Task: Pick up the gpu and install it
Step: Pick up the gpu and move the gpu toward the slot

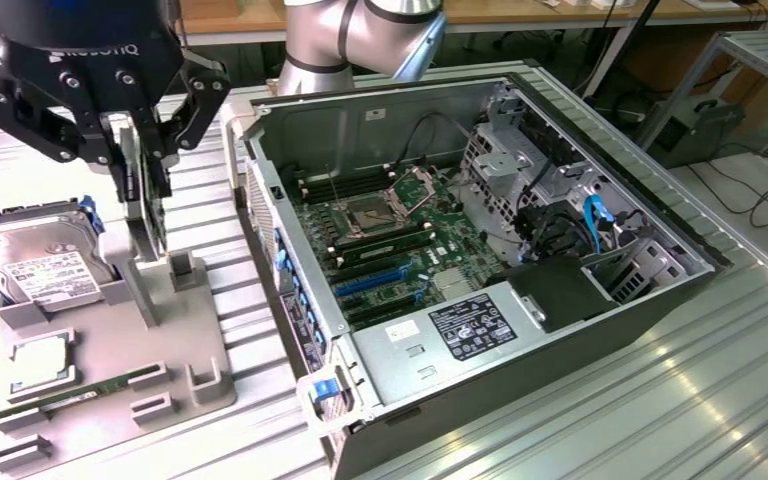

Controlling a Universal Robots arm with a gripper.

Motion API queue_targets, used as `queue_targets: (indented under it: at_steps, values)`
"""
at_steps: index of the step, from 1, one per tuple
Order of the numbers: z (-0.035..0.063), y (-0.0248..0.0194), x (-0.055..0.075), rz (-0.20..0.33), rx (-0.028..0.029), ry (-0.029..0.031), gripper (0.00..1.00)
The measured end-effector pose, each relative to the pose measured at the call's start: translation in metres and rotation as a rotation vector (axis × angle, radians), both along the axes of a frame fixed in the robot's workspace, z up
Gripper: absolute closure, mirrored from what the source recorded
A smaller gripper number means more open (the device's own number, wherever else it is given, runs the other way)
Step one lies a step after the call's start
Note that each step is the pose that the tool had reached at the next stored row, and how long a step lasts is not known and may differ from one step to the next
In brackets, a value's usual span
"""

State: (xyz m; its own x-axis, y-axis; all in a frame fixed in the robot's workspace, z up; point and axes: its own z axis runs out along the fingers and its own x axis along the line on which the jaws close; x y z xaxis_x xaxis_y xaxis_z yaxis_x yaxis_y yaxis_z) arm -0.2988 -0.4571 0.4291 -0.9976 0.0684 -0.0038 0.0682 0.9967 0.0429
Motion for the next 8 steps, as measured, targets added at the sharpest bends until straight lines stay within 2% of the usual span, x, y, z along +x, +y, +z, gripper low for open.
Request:
queue_targets:
  at_steps: [5, 6, 8]
  values:
    - [0.0030, 0.0000, 0.000, 0.030, 0.0000, 0.0007, 0.72]
    - [0.0051, 0.0000, 0.000, 0.031, 0.0000, 0.0008, 0.72]
    - [0.0156, 0.0000, 0.000, 0.032, 0.0000, 0.0007, 0.72]
